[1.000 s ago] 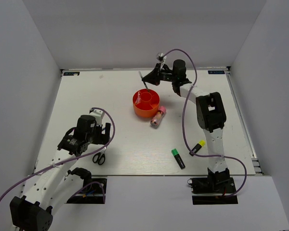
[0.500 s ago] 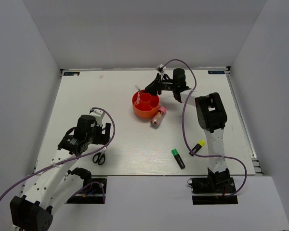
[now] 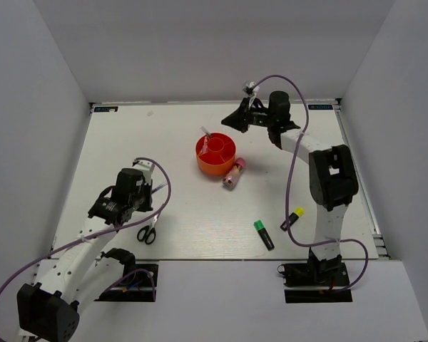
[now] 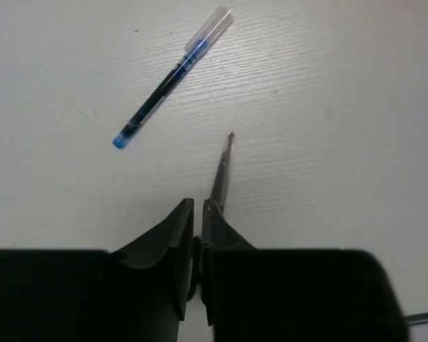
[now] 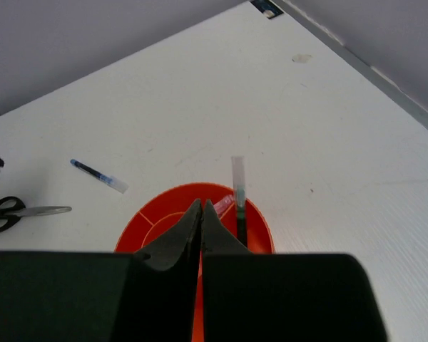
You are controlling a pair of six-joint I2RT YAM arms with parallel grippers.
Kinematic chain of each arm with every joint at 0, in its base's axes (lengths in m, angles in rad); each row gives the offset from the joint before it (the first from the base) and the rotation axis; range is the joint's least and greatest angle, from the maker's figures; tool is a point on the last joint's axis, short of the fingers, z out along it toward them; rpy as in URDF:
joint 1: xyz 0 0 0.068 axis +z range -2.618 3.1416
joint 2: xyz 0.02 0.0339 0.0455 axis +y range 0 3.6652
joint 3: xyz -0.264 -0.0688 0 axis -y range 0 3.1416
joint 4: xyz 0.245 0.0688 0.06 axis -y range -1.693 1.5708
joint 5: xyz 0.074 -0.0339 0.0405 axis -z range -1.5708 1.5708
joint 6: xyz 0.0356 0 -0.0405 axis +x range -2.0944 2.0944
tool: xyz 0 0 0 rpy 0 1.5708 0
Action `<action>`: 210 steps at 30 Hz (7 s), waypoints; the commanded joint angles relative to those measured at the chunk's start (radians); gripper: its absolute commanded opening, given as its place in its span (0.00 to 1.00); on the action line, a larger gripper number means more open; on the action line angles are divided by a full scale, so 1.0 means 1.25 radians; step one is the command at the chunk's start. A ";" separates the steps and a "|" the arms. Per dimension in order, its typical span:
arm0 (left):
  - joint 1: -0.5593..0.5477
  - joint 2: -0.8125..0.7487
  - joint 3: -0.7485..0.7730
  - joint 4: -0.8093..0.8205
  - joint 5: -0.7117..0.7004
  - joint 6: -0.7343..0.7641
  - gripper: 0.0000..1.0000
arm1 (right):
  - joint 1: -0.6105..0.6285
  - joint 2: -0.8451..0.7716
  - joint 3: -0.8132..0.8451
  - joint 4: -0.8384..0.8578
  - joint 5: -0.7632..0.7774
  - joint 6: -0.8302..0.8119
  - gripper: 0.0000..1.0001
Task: Sort the stationery into containers
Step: Place the pen in the storage box, then pick up the pen from the center of the board, then place the pen in the storage box, then pick up the stationery from the center of the board.
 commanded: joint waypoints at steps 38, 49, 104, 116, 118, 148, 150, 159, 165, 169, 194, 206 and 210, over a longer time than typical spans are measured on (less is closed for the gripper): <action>0.076 0.697 0.332 0.078 0.111 0.267 0.52 | -0.114 -0.678 -0.431 -0.833 0.029 -0.416 0.00; 0.079 0.708 0.308 0.065 0.096 0.274 0.46 | -0.145 -0.697 -0.444 -0.824 0.010 -0.403 0.00; -0.036 0.752 0.438 1.112 0.315 -0.275 0.00 | -0.240 -0.674 -0.483 -0.788 -0.106 -0.379 0.00; -0.043 0.883 0.562 1.115 0.309 -0.291 0.00 | -0.248 -0.659 -0.481 -0.798 -0.107 -0.396 0.00; -0.043 0.899 0.573 1.105 0.305 -0.285 0.00 | -0.246 -0.654 -0.483 -0.798 -0.107 -0.400 0.00; -0.074 0.970 0.491 1.092 0.300 -0.237 0.01 | -0.306 -0.644 -0.472 -0.820 -0.141 -0.412 0.00; -0.075 0.963 0.482 1.092 0.302 -0.237 0.05 | -0.310 -0.644 -0.472 -0.820 -0.147 -0.411 0.00; -0.083 0.937 0.451 1.078 0.300 -0.216 0.38 | -0.322 -0.646 -0.471 -0.824 -0.160 -0.409 0.09; -0.089 0.929 0.490 1.030 0.300 -0.192 0.57 | -0.327 -0.646 -0.467 -0.830 -0.164 -0.412 0.39; -0.094 0.915 0.539 0.991 0.313 -0.178 0.58 | -0.331 -0.649 -0.467 -0.833 -0.162 -0.413 0.46; -0.128 0.245 0.270 -0.014 0.096 -0.071 0.68 | -0.378 -0.574 -0.402 -0.930 0.051 -0.430 0.00; -0.100 0.167 0.127 -0.078 0.088 -0.070 0.71 | -0.376 -0.599 -0.434 -1.007 0.206 -0.581 0.91; -0.097 0.129 0.090 -0.062 0.091 -0.054 0.68 | -0.379 -0.594 -0.451 -1.075 0.276 -0.636 0.80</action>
